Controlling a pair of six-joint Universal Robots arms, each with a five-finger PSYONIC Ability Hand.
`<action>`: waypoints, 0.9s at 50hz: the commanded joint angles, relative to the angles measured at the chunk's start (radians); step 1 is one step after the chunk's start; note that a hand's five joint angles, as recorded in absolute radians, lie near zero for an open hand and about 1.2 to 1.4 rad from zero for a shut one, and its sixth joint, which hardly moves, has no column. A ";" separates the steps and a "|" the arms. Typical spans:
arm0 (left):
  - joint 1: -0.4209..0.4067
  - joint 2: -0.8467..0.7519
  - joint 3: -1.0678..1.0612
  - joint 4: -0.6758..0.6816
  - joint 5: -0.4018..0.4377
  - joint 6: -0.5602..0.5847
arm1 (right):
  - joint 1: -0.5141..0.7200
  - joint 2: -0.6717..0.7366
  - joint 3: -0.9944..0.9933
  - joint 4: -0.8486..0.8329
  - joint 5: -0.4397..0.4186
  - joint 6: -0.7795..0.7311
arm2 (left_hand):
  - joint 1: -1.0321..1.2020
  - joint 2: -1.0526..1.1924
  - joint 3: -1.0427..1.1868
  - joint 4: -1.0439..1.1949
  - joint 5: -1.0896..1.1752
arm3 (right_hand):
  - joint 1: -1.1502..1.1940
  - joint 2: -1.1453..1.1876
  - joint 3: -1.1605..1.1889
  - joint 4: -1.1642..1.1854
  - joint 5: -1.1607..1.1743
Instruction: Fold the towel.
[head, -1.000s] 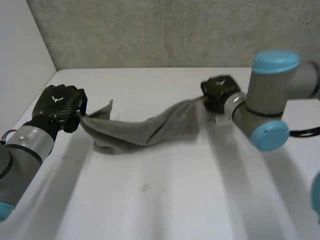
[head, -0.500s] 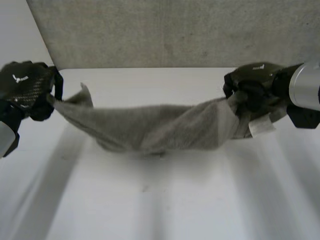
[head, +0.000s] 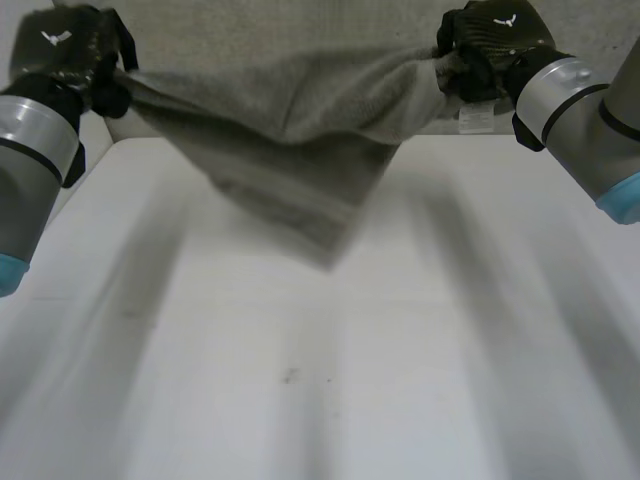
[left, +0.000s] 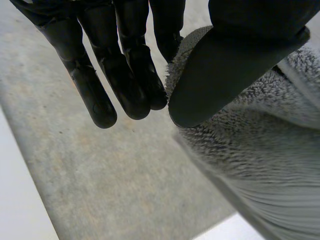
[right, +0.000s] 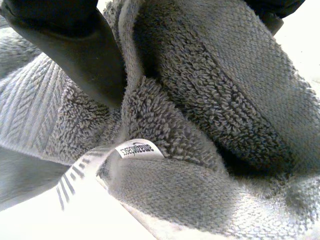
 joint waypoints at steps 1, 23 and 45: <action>-0.013 0.069 -0.190 0.014 -0.017 -0.056 | -0.007 0.011 0.023 0.279 -0.020 0.013 | 0.210 0.179 0.180 0.177 0.194 | 0.106 0.111 0.083 0.063 0.106; -0.022 0.009 -0.473 0.134 0.004 -0.042 | -0.020 0.378 -0.157 0.592 0.035 -0.147 | 0.210 0.179 0.180 0.177 0.194 | -1.115 -1.110 -1.138 -1.159 -1.116; -0.033 -0.017 -0.470 0.140 0.001 -0.042 | -0.078 -0.223 0.583 0.066 0.050 -0.171 | 0.210 0.179 0.180 0.177 0.194 | -0.968 -0.963 -0.991 -1.012 -0.968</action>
